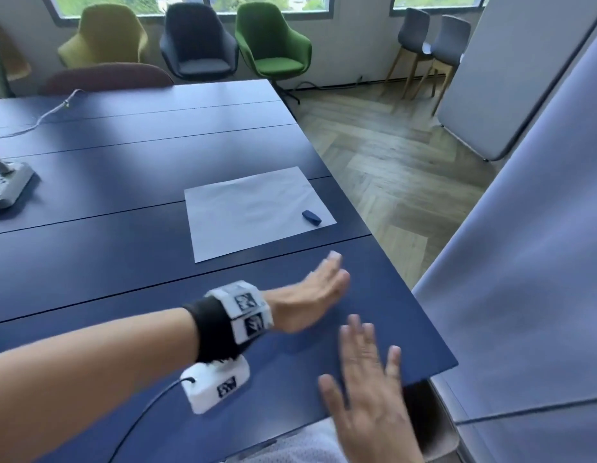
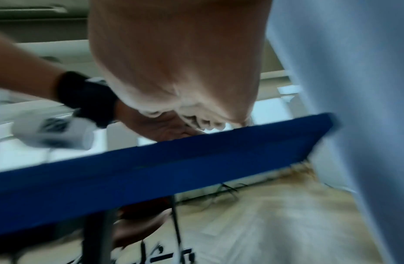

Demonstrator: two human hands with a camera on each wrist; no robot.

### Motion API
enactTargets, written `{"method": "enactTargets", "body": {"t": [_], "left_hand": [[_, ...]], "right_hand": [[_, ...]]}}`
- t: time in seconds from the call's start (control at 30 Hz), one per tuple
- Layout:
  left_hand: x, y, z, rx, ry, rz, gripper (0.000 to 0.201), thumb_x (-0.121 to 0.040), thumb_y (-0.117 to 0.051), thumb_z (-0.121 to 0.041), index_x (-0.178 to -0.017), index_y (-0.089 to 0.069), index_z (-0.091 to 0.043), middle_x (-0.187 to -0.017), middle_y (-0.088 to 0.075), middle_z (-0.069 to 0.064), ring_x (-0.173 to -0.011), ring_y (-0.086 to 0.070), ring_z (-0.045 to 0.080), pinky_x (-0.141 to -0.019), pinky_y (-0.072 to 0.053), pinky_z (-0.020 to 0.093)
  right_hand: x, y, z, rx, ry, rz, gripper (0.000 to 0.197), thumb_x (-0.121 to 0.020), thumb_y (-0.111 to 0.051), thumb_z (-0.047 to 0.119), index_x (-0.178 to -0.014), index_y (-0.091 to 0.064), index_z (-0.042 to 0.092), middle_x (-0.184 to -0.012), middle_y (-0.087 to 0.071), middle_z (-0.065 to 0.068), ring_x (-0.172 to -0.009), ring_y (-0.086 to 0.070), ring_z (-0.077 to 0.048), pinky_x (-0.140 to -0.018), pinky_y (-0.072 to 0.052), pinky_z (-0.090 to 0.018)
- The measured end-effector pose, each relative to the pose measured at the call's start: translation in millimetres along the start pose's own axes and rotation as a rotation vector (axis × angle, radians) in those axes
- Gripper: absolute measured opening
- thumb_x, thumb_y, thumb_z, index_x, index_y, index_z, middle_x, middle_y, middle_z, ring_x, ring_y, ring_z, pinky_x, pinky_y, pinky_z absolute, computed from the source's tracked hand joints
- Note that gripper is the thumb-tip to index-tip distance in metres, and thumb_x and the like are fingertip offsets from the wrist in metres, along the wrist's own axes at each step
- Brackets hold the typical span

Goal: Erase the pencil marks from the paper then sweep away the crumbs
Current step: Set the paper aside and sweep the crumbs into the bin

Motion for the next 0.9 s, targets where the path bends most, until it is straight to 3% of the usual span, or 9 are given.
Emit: {"method": "enactTargets", "body": {"t": [0.1, 0.17, 0.27, 0.37, 0.5, 0.6, 0.67, 0.73, 0.9], "left_hand": [[16.0, 30.9, 14.9, -0.053, 0.073, -0.07, 0.078, -0.089, -0.006, -0.062, -0.153, 0.018, -0.023, -0.157, 0.023, -0.016, -0.143, 0.018, -0.004, -0.118, 0.007, 0.021], [23.7, 39.4, 21.8, -0.146, 0.097, -0.066, 0.069, -0.098, -0.007, -0.053, -0.152, 0.018, -0.02, -0.158, 0.023, -0.013, -0.14, 0.02, -0.005, -0.112, 0.01, 0.015], [32.2, 41.6, 31.4, -0.24, 0.103, -0.042, 0.07, -0.097, -0.006, -0.052, -0.151, 0.02, -0.017, -0.157, 0.026, -0.01, -0.134, 0.025, -0.008, -0.102, 0.014, 0.004], [41.1, 40.7, 40.6, -0.275, 0.101, -0.027, 0.075, -0.092, -0.005, -0.055, -0.151, 0.022, -0.018, -0.155, 0.028, -0.013, -0.132, 0.03, -0.009, -0.092, 0.016, -0.006], [48.9, 37.3, 44.9, -0.271, 0.093, -0.012, 0.081, -0.086, -0.004, -0.06, -0.15, 0.024, -0.019, -0.154, 0.03, -0.015, -0.135, 0.03, -0.009, -0.094, 0.016, -0.004], [45.6, 36.0, 41.8, -0.268, 0.08, -0.016, 0.082, -0.085, -0.004, -0.06, -0.15, 0.024, -0.018, -0.155, 0.03, -0.013, -0.136, 0.028, -0.007, -0.101, 0.015, 0.002], [42.6, 35.7, 38.5, -0.278, 0.065, -0.018, 0.081, -0.086, -0.004, -0.06, -0.149, 0.024, -0.019, -0.155, 0.03, -0.013, -0.138, 0.029, -0.006, -0.105, 0.015, 0.005], [41.2, 36.0, 34.2, -0.288, 0.044, -0.017, 0.08, -0.086, -0.004, -0.061, -0.149, 0.024, -0.02, -0.155, 0.031, -0.014, -0.137, 0.03, -0.007, -0.103, 0.015, 0.003], [45.8, 37.9, 33.3, -0.273, 0.032, -0.006, 0.08, -0.086, -0.002, -0.064, -0.149, 0.025, -0.022, -0.152, 0.032, -0.018, -0.128, 0.034, -0.016, -0.095, 0.016, -0.005]], "right_hand": [[0.4, -37.6, 56.0, 0.137, 0.261, 0.185, 0.077, -0.095, -0.013, 0.064, -0.138, -0.048, 0.011, -0.15, -0.041, -0.003, -0.139, -0.036, -0.023, -0.103, -0.023, -0.057], [-2.9, -57.5, 78.1, 0.2, 0.295, 0.283, 0.081, -0.093, -0.006, 0.068, -0.136, -0.049, 0.013, -0.148, -0.045, 0.001, -0.138, -0.037, -0.018, -0.102, -0.023, -0.055], [-21.5, -54.9, 69.2, 0.251, 0.221, 0.317, 0.081, -0.095, -0.007, 0.065, -0.134, -0.054, 0.012, -0.146, -0.047, -0.001, -0.137, -0.037, -0.017, -0.103, -0.022, -0.053], [-29.7, -34.2, 15.0, 0.336, 0.07, 0.264, 0.078, -0.097, -0.011, 0.062, -0.137, -0.051, 0.009, -0.149, -0.042, -0.005, -0.14, -0.029, -0.018, -0.104, -0.02, -0.056], [-26.6, -7.4, -35.3, 0.402, -0.075, 0.194, 0.08, -0.098, -0.01, 0.06, -0.14, -0.044, 0.001, -0.152, -0.037, -0.012, -0.141, -0.028, -0.025, -0.106, -0.018, -0.06], [-23.6, -19.2, 4.5, 0.34, 0.035, 0.167, 0.082, -0.097, -0.011, 0.061, -0.139, -0.043, -0.001, -0.152, -0.036, -0.014, -0.141, -0.034, -0.029, -0.105, -0.019, -0.061], [-16.5, -39.7, 46.8, 0.307, 0.174, 0.18, 0.082, -0.095, -0.013, 0.065, -0.139, -0.043, 0.002, -0.151, -0.037, -0.012, -0.14, -0.035, -0.027, -0.103, -0.019, -0.061], [-12.8, -48.6, 63.7, 0.293, 0.207, 0.23, 0.082, -0.094, -0.013, 0.067, -0.14, -0.042, 0.004, -0.151, -0.038, -0.01, -0.141, -0.034, -0.024, -0.102, -0.019, -0.061], [-23.4, -19.4, -16.3, 0.4, -0.027, 0.225, 0.08, -0.096, -0.012, 0.063, -0.141, -0.044, 0.005, -0.153, -0.035, -0.009, -0.142, -0.03, -0.026, -0.105, -0.015, -0.064]]}}
Point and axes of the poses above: each hand's wrist, its own x-axis away from the middle knuckle, its own y-axis out of the back of the hand, z = x × y, the point moved 6 cm from there along -x, towards the middle knuckle
